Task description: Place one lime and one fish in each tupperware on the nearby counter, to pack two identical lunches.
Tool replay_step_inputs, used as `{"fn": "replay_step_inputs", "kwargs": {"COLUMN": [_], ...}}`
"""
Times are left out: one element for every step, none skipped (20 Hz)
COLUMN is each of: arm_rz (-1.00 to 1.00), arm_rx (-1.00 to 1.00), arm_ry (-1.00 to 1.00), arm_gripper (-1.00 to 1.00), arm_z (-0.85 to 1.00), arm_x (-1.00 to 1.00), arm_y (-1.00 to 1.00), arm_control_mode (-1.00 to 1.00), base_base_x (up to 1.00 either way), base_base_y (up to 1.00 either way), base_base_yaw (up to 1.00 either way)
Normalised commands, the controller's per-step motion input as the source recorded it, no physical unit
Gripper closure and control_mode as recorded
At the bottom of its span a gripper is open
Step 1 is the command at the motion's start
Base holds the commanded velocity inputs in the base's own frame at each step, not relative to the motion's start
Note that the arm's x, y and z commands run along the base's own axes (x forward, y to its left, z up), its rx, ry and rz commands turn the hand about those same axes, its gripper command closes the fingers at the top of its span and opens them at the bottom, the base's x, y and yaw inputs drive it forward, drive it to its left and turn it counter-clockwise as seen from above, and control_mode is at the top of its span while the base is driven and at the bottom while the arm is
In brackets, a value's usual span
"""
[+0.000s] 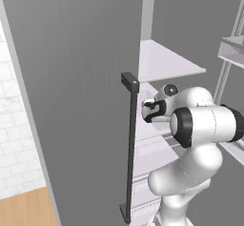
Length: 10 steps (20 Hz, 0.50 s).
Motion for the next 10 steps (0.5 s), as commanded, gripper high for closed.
{"fn": "replay_step_inputs", "kwargs": {"arm_rz": [0.00, 0.00, 0.00, 0.00, 0.00, 0.00, 0.00, 0.00, 0.00, 0.00], "arm_rx": [0.00, 0.00, 0.00, 0.00, 0.00, 0.00, 0.00, 0.00, 0.00, 0.00], "arm_ry": [0.11, 0.12, 0.11, 0.12, 0.12, 0.15, 0.16, 0.18, 0.19, 0.14], "arm_gripper": [-1.00, -1.00, -1.00, -1.00, -1.00, -1.00, -1.00, -1.00, -1.00, -1.00], "arm_z": [-0.14, -0.13, -0.11, -0.12, -0.14, -0.19, -0.20, -0.22, -0.21, -0.16], "arm_x": [0.38, 0.36, 0.36, 0.38, 0.38, 0.37, 0.26, 0.23, 0.18, 0.00], "arm_y": [-0.06, -0.04, -0.04, -0.04, -0.04, -0.03, 0.00, 0.00, 0.00, 0.00], "arm_control_mode": [-1.00, -1.00, -1.00, -1.00, -1.00, -1.00, -1.00, -1.00, -1.00, -1.00], "base_base_x": [0.00, 0.00, 0.00, 0.00, 0.00, 0.00, 0.00, 0.00, 0.00, 0.00], "base_base_y": [0.00, 0.00, 0.00, 0.00, 0.00, 0.00, 0.00, 0.00, 0.00, 0.00], "base_base_yaw": [0.00, 0.00, 0.00, 0.00, 0.00, 0.00, 0.00, 0.00, 0.00, 0.00]}}
